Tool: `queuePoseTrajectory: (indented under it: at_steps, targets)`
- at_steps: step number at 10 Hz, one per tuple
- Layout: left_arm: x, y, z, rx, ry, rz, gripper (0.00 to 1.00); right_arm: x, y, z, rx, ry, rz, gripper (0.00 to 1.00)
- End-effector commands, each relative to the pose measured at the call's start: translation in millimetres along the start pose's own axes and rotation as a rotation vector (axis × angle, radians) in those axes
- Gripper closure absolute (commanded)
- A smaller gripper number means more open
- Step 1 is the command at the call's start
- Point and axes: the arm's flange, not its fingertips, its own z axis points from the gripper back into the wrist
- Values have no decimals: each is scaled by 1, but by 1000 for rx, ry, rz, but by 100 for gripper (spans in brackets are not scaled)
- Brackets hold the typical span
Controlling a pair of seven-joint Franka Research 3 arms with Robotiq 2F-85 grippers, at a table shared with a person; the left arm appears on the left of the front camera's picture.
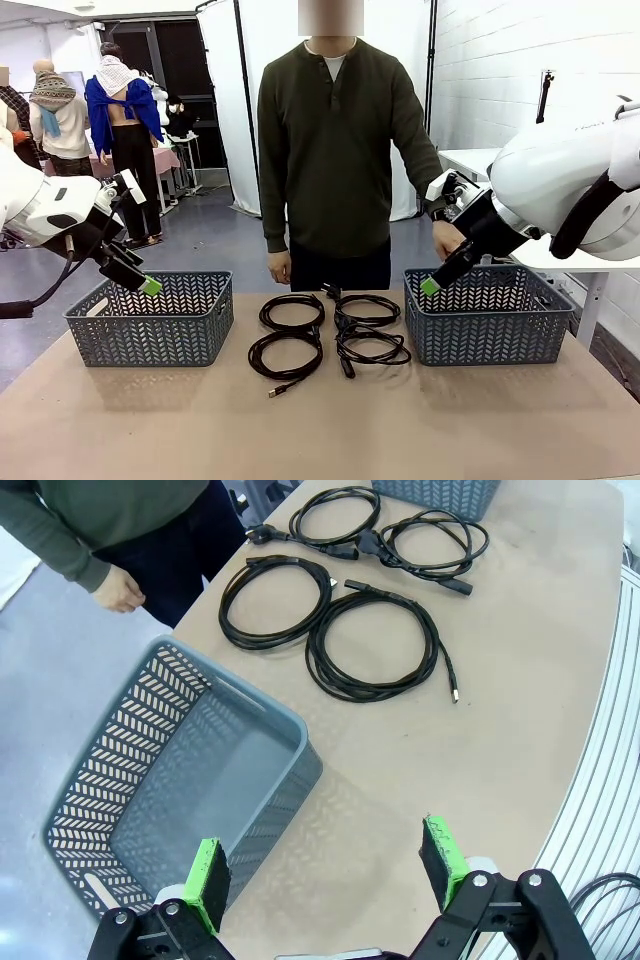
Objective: Organize the cables according to human instructions.
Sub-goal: Pick up a bundle of cables and place it in the basket indicated by the human.
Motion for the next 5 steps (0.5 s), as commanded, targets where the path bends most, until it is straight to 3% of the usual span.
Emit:
queuePoseTrajectory:
  at_steps: [1,3,5]
  targets:
    - [-2,2,-1,-7,-5,3,0,-1,-2,-3,16,-19,-2,0]
    - [-2,2,-1,-7,-5,3,0,0,0,0,0,0,0,0]
    - [-2,2,-1,-7,-5,3,0,22,8,-3,13,23,-47,0]
